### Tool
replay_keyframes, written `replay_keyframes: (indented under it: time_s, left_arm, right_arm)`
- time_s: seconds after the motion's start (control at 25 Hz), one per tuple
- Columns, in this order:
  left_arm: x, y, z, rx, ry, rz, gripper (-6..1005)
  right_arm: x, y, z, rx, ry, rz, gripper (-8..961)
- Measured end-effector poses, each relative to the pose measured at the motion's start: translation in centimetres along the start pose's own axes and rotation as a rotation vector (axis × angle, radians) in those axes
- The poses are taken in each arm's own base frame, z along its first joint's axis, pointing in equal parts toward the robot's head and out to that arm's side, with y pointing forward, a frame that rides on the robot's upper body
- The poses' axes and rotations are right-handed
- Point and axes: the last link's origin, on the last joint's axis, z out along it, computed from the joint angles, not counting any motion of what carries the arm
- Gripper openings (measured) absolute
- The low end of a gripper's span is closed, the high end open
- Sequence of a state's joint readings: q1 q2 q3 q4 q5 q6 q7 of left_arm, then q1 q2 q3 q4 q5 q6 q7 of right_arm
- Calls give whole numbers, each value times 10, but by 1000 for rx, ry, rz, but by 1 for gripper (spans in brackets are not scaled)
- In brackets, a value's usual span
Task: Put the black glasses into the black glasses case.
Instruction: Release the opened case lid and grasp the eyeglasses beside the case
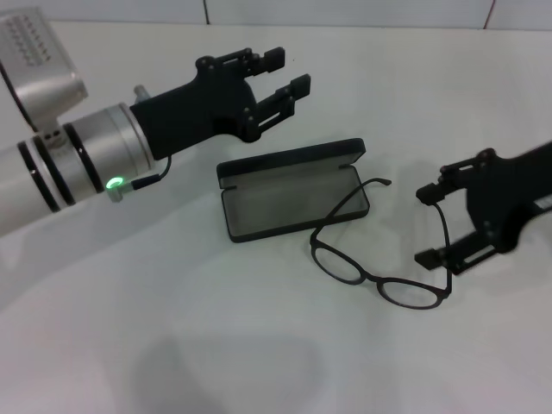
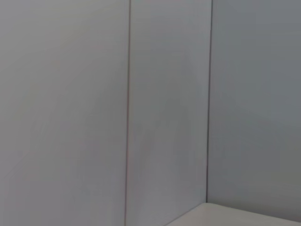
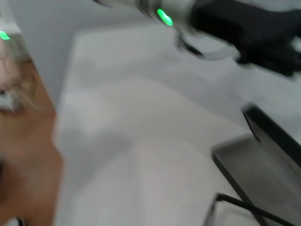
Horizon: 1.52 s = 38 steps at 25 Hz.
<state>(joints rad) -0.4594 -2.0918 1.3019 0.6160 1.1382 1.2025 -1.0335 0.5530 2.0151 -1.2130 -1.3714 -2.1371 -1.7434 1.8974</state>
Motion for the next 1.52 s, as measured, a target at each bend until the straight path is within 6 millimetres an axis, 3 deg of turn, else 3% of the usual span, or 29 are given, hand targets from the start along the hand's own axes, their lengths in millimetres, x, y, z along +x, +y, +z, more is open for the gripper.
replay_keyframes:
  time_s: [0.2,0.52,0.88,1.52]
  left_arm:
    - [-5,1,-4,13,-2,10,489]
    - [-1,0,-1,4,1,22,489]
    - [1,-2,1,-2,-4,33,488]
    - [0,0,6,-27,-28,54,490]
  right_arm:
    - [-15,-10,32,21,162,5,806]
    - [-33,0,73,5,277,-63,767]
    - [-31,4,90,0,305,-74,716]
    - [-26,10,108,1,331,-116,507]
